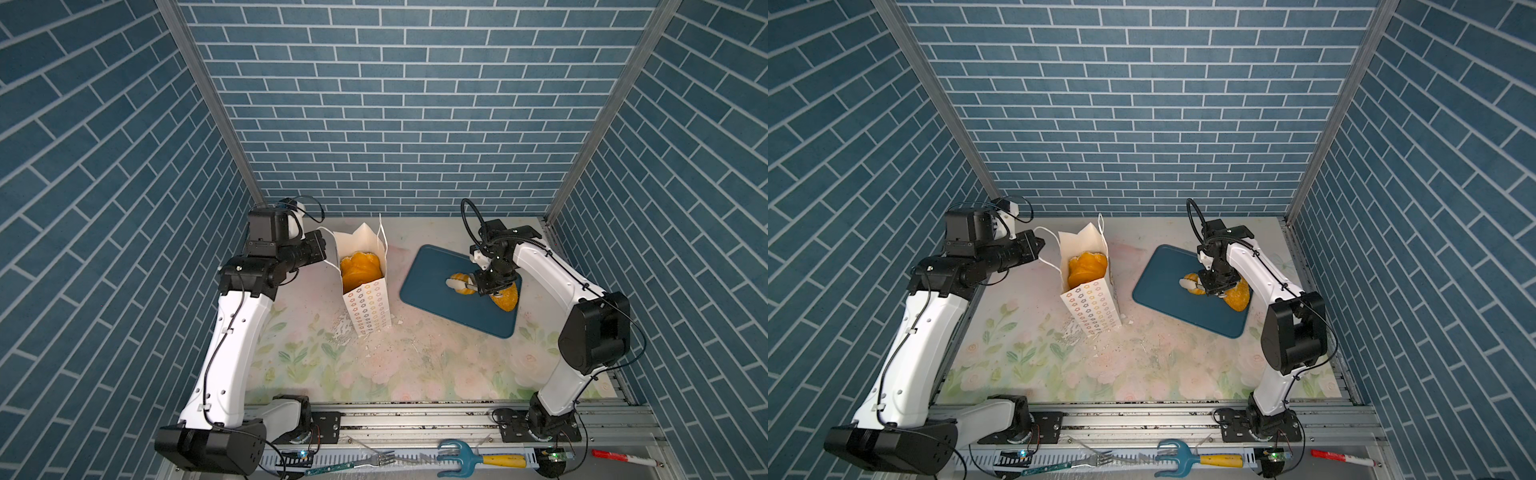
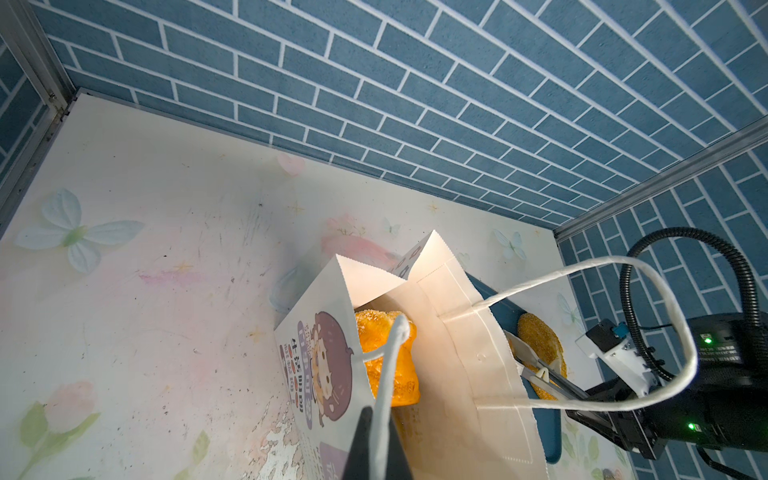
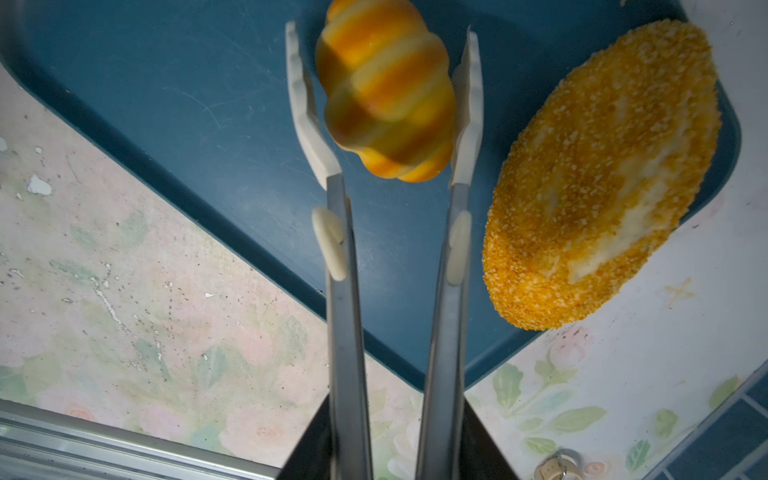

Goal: Place the fake bread into the paper bag
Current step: 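Move the open tongs back down over the striped bun on the tray, then close the tongs on the striped yellow bun and lift it, then carry the striped bun with the tongs over the open bag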

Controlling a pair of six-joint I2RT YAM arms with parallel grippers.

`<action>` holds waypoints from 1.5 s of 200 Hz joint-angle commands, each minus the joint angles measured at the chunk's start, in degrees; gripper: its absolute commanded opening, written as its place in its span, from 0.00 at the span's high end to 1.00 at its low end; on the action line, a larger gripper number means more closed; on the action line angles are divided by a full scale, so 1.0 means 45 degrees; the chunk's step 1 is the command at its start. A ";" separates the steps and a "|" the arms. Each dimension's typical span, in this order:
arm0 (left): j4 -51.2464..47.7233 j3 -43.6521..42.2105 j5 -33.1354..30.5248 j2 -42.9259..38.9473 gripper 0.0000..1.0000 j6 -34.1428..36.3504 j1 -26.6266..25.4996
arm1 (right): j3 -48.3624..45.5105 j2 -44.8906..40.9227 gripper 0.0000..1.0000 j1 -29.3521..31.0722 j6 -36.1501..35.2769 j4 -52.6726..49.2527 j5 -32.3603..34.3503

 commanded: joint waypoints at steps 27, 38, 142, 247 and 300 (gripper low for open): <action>0.0072 -0.0130 0.0058 -0.0168 1.00 0.0064 0.0041 | -0.0032 -0.0907 0.70 0.0031 -0.0078 0.0181 0.0033; 0.0092 -0.0181 0.0060 -0.0210 1.00 0.0065 0.0041 | 0.0047 -0.1118 0.72 0.0072 0.0006 0.0141 0.0034; 0.0308 -0.0305 0.0259 -0.0318 1.00 0.0066 0.0046 | 0.1701 -0.3335 0.77 0.0158 0.1039 -0.0461 -0.0331; 0.0814 -0.0817 0.0194 -0.0608 1.00 -0.0304 0.0046 | 0.9543 -0.2344 0.77 0.3757 0.1503 0.0473 -0.0351; 0.0807 -0.0956 0.0048 -0.0839 1.00 -0.0424 0.0046 | 1.1200 -0.1111 0.77 0.6375 0.0443 0.0447 0.0402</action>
